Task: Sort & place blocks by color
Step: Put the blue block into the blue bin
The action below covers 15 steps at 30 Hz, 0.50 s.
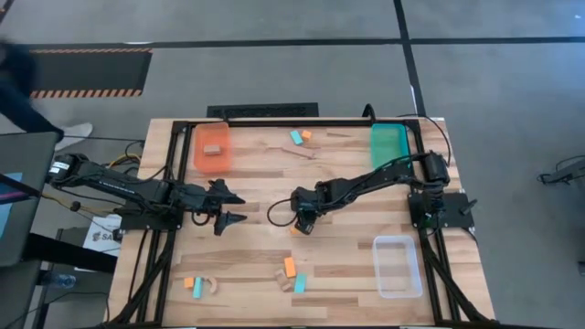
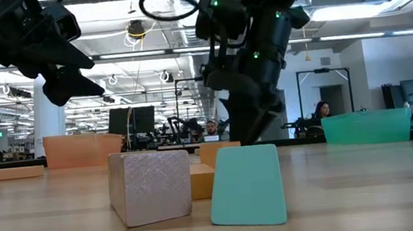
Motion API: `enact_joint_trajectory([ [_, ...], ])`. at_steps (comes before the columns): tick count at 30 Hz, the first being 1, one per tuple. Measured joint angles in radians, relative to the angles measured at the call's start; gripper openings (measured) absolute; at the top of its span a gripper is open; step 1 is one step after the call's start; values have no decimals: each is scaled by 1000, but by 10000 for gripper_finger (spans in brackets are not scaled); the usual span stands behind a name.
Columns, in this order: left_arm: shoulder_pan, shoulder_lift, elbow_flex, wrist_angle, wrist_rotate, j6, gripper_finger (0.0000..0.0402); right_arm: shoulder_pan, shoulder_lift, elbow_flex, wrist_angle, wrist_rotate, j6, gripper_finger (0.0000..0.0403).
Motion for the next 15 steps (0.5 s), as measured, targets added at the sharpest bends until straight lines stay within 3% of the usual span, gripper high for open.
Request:
enact_joint_trajectory([
  [2,0,0,0,0,-4,-15,286,-1,-30,0,0,-7,-15,115],
  [8,0,0,0,-2,-5,-55,286,-24,-182,0,-30,2,-51,115],
  [15,0,0,0,-2,-9,-77,286,-154,-373,1,-302,142,-27,115],
])
